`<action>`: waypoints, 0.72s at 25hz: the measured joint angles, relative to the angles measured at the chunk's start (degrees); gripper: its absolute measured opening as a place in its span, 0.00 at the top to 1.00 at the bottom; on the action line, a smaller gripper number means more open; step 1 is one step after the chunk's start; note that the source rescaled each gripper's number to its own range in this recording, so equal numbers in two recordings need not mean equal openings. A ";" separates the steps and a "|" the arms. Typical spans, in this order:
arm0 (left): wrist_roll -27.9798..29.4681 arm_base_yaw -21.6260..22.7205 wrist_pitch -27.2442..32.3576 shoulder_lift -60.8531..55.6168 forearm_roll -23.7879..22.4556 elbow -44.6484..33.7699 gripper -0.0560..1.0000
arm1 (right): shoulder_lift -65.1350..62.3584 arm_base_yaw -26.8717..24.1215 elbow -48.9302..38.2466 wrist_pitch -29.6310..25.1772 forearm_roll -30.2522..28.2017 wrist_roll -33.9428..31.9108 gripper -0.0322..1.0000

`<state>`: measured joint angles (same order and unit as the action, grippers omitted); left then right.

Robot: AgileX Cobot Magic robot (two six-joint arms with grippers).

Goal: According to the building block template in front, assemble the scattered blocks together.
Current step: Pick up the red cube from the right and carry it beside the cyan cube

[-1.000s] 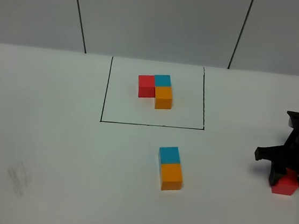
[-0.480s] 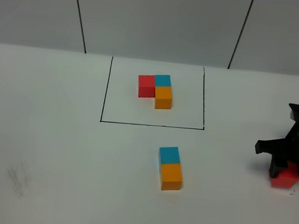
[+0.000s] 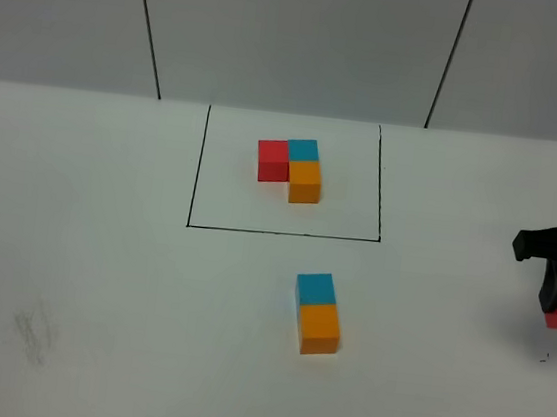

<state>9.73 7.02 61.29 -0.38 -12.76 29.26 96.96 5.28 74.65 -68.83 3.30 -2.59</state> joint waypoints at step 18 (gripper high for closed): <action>0.00 0.00 0.00 0.00 0.00 0.00 0.15 | 1.33 25.99 16.89 -1.02 2.55 36.20 0.97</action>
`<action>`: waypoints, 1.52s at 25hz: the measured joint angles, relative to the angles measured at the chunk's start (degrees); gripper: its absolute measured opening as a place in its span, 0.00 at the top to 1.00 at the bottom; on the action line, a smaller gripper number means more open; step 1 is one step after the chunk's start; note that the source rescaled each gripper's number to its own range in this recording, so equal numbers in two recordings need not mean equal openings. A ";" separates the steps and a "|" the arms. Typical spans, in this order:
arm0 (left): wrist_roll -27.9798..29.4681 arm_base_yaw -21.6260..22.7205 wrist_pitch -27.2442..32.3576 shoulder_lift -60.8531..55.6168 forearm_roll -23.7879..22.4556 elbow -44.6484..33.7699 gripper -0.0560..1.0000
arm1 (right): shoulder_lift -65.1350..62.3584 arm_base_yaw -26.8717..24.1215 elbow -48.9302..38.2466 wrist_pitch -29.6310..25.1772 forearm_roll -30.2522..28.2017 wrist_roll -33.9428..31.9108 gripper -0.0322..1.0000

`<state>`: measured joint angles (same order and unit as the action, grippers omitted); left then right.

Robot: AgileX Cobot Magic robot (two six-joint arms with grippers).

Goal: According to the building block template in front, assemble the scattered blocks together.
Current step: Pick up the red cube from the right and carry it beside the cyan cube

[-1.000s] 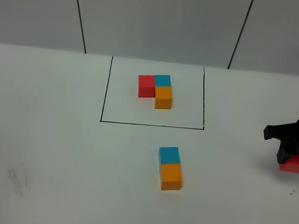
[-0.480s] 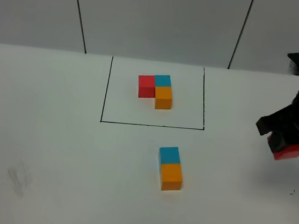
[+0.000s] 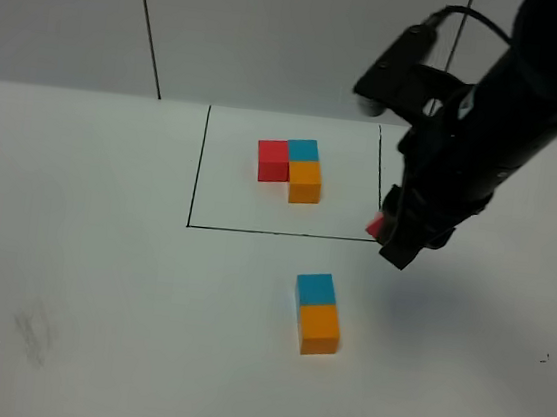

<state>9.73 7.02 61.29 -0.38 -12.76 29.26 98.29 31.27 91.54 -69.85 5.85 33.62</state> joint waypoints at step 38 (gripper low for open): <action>0.00 0.00 0.00 0.00 0.00 0.00 0.15 | 24.56 10.63 19.67 -0.08 -8.54 30.93 0.97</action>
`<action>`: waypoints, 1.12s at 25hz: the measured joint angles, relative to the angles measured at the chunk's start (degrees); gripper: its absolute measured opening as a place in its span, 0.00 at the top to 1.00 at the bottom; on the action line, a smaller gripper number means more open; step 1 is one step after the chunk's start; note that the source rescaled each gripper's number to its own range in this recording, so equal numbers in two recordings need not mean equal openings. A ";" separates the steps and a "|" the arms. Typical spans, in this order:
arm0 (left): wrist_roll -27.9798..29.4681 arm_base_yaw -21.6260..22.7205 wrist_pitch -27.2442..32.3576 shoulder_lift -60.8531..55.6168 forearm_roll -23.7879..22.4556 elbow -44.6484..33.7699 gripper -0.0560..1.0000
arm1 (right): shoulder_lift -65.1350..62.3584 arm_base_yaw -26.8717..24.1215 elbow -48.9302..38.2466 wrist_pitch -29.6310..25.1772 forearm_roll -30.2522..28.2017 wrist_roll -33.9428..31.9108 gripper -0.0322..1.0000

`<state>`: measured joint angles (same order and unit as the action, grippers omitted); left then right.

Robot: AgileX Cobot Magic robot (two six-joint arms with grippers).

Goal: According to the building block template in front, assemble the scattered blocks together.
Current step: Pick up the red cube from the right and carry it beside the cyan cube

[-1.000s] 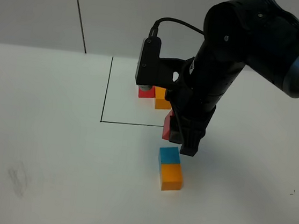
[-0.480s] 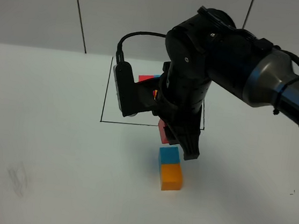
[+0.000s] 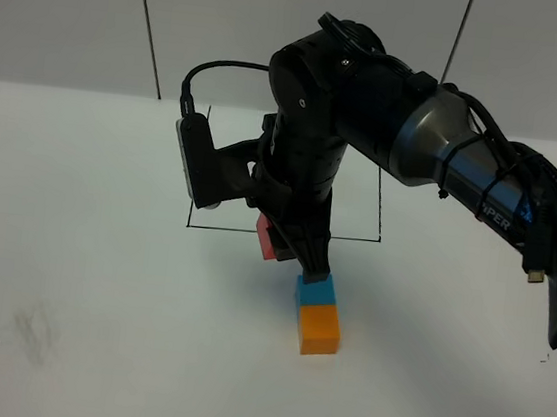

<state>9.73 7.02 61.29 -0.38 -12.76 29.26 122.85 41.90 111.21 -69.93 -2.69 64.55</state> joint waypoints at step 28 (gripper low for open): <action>0.00 0.00 0.00 0.00 0.00 0.00 0.15 | 9.80 0.00 3.97 0.01 0.92 -1.25 0.97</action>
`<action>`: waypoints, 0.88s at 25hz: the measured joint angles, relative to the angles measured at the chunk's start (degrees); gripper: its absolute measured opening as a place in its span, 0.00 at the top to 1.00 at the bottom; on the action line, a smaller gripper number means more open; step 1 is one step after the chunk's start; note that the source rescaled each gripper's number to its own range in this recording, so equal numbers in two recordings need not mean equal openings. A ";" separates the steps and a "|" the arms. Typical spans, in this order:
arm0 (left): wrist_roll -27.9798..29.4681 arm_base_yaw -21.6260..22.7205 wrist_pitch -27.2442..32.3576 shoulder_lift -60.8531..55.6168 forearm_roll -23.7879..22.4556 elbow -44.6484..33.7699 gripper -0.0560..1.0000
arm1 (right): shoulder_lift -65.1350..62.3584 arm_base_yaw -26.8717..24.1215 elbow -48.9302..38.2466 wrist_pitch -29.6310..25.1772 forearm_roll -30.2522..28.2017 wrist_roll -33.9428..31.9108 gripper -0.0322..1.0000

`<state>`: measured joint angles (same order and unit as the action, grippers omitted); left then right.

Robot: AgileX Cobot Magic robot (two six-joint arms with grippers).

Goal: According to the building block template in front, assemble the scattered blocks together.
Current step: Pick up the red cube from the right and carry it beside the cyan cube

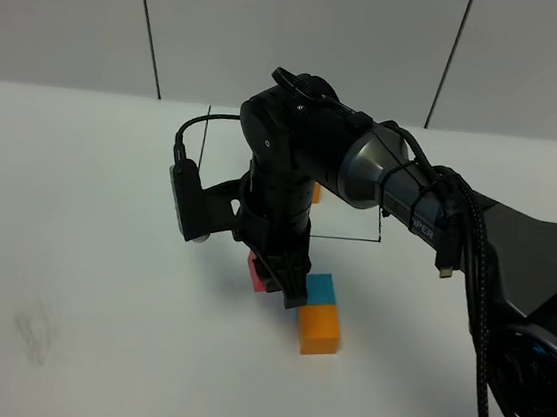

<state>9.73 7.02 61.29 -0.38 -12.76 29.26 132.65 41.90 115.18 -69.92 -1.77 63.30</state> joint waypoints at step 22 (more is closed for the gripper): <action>0.00 0.00 0.00 0.00 0.00 0.00 0.15 | 2.86 0.00 0.07 0.00 1.77 -4.83 0.97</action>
<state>9.73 7.02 61.29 -0.38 -12.76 29.26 135.51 41.90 115.26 -69.92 0.00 58.47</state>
